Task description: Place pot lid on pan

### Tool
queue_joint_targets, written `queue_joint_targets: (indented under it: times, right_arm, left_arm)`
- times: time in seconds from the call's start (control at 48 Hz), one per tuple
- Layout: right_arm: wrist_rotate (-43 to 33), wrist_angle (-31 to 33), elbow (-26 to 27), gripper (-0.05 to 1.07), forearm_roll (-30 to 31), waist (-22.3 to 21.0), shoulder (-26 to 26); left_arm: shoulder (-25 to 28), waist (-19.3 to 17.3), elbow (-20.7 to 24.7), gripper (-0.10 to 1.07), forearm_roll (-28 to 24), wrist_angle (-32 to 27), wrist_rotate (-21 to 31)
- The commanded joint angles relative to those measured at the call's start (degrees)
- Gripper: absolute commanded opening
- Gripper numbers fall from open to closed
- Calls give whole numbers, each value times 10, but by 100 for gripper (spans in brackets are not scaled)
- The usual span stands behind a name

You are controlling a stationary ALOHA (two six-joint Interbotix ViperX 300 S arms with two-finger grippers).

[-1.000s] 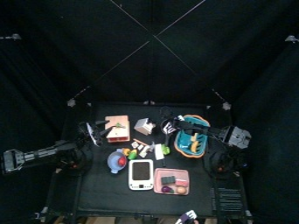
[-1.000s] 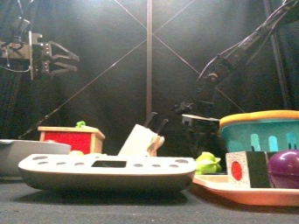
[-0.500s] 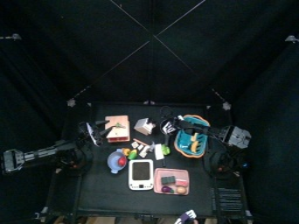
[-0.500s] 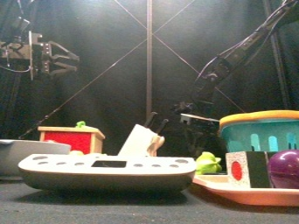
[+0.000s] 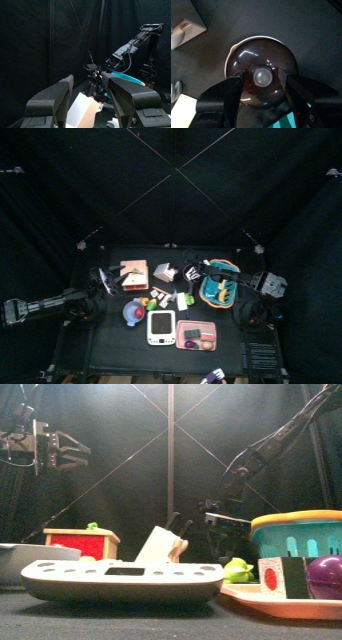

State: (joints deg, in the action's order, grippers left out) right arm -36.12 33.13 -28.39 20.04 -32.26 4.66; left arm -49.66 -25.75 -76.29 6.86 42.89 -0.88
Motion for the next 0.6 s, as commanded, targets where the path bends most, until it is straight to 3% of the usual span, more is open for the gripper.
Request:
queue_joint_targets:
  times: [0.0, 0.583]
  right_arm:
    - [-1, -1, 18, 89, 0, -3, -28]
    - [-1, 18, 33, 89, -1, 3, -67]
  left_arm:
    - [2, -1, 7, 86, -1, 2, -1]
    - [1, -1, 7, 86, -1, 2, -1]
